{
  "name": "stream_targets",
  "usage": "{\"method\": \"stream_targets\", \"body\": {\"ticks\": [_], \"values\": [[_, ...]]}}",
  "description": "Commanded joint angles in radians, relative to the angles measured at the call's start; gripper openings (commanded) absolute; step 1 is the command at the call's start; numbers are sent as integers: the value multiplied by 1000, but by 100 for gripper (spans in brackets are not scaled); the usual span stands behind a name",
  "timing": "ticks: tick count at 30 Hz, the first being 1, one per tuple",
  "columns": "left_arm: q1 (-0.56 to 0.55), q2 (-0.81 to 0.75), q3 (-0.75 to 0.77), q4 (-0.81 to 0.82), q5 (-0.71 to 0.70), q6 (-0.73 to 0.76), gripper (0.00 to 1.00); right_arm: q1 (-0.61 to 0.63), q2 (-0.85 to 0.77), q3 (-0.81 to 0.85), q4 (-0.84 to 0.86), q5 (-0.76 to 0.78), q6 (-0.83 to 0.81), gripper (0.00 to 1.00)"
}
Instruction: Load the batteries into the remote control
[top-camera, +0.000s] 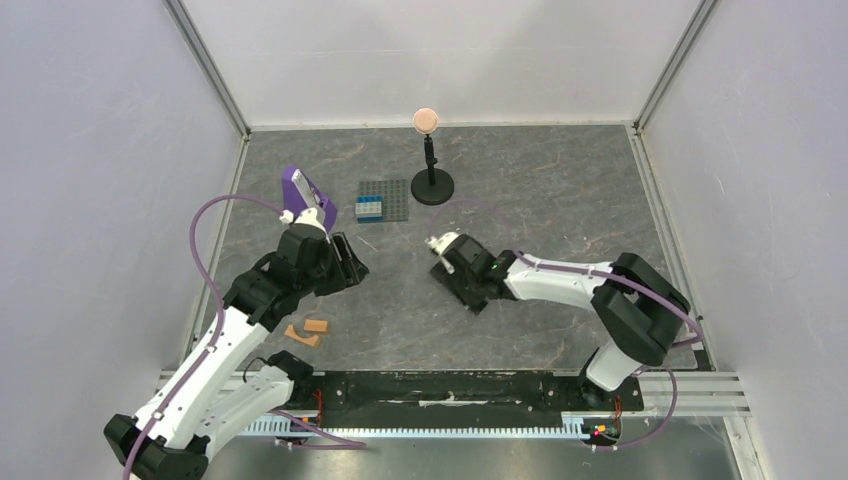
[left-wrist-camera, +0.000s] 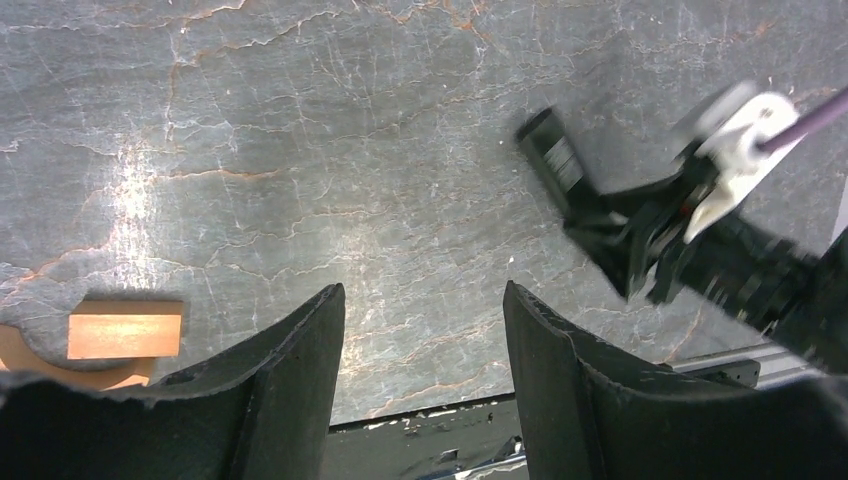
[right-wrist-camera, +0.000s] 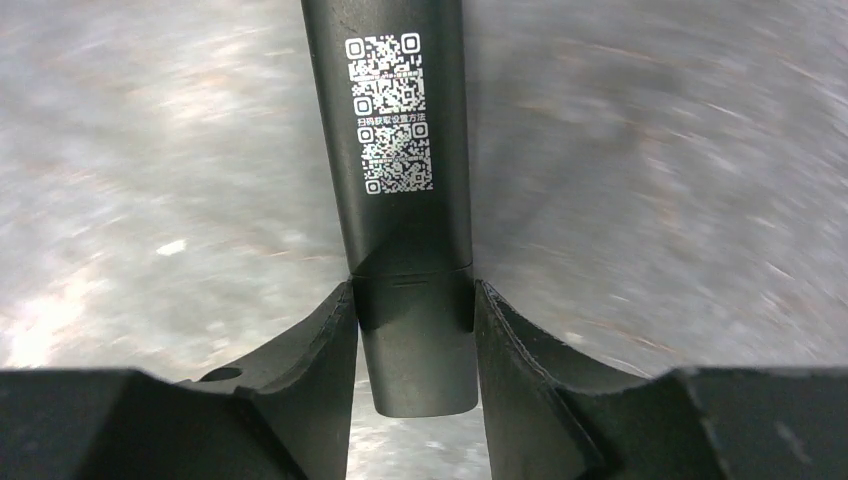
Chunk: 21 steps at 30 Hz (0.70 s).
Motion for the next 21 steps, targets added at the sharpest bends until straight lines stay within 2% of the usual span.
{"method": "stream_targets", "body": {"ticks": [1, 8, 13, 15, 18, 21], "values": [[2, -39, 42, -10, -3, 26, 65, -122, -56, -66, 28, 243, 143, 41], [3, -89, 42, -34, 1, 3, 65, -300, -85, -148, 35, 224, 295, 46], [3, -98, 53, -64, 34, 6, 67, -319, -119, -184, 69, 216, 303, 70], [3, -95, 66, -90, 51, 5, 67, -319, -147, -180, 65, 219, 302, 76], [3, -95, 101, -160, 49, -27, 74, -322, -214, -166, 41, 232, 301, 83], [3, -115, 161, -284, -27, -130, 76, -325, -328, -143, -10, 255, 299, 90]]}}
